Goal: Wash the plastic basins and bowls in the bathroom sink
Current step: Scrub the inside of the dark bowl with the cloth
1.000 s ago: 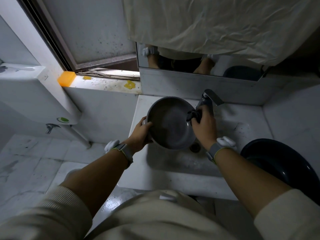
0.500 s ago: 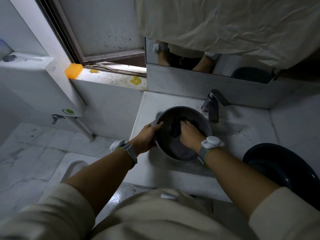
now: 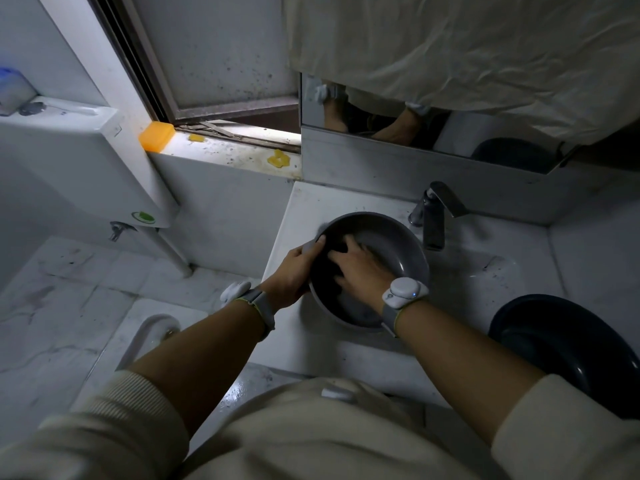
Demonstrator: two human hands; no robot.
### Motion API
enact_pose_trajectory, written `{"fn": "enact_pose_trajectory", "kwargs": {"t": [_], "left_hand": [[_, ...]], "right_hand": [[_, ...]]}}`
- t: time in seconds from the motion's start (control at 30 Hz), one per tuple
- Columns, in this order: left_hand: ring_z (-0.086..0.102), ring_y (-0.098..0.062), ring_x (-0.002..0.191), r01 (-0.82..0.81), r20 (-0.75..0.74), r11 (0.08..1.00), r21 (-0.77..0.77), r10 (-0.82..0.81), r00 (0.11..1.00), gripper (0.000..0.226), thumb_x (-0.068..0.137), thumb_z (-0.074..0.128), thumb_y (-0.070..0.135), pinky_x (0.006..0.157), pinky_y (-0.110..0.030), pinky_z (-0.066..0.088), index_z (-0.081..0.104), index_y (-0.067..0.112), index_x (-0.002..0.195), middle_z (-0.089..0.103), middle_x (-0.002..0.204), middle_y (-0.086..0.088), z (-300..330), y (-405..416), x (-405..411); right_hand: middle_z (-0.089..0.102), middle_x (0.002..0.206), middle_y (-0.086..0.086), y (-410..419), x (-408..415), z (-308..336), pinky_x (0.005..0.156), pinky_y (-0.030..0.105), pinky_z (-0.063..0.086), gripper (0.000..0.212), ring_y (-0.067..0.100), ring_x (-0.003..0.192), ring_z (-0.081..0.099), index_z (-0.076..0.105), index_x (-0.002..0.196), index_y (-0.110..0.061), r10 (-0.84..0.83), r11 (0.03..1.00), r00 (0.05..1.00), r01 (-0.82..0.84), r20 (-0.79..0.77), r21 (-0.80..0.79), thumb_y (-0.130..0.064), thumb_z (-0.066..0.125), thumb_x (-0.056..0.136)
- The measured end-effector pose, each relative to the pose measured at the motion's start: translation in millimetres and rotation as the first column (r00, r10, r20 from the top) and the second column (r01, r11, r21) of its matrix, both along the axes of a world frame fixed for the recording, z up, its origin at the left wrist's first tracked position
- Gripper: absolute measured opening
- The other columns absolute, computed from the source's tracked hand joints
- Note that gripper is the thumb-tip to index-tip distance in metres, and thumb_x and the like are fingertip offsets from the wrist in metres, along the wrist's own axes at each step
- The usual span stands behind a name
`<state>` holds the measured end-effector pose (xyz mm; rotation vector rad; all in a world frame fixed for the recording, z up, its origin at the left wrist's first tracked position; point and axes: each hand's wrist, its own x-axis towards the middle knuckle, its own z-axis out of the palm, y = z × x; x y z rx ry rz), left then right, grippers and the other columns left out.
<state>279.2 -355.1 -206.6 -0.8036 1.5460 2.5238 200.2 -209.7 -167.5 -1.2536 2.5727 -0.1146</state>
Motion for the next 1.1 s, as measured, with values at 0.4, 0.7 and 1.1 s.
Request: {"fn": "enact_pose_trajectory", "kwargs": {"t": [0.4,0.7,1.1], "left_hand": [[0.077,-0.037,0.111,0.040,-0.048,0.973,-0.228,-0.052,0.997,0.036,0.097,0.070,0.047,0.101,-0.057,0.062,0.079,0.020,0.120,0.081,0.116,-0.014,-6.3,9.1,-7.7],[0.078,-0.032,0.104,-0.073,-0.040,0.938,-0.340,0.063,0.997,0.020,0.100,0.064,0.036,0.088,-0.049,0.066,0.083,0.043,0.098,0.084,0.099,0.002,-5.0,-4.8,-9.7],[0.076,-0.040,0.112,-0.126,-0.051,0.966,-0.227,0.117,0.992,0.026,0.099,0.069,0.036,0.102,-0.055,0.062,0.082,0.017,0.111,0.082,0.113,-0.017,-16.3,-0.8,2.7]], "right_hand": [[0.048,0.123,0.015,13.9,-34.8,7.1,0.080,0.048,0.053,0.018,0.041,0.106,0.055,0.059,0.109,-0.010,-0.037,0.999,0.985,0.035,-0.170,-0.013,-0.010,0.054,0.091],[0.060,0.115,0.016,52.9,-37.5,-19.6,0.070,0.040,0.055,0.023,0.041,0.096,0.066,0.060,0.119,-0.019,-0.043,0.977,0.973,0.088,-0.228,0.193,-0.025,0.053,0.098],[0.068,0.113,0.012,14.1,39.4,-0.6,0.079,0.035,0.051,0.028,0.032,0.099,0.064,0.057,0.115,-0.017,0.044,0.996,0.933,-0.015,0.356,-0.084,-0.010,0.059,0.088]]}}
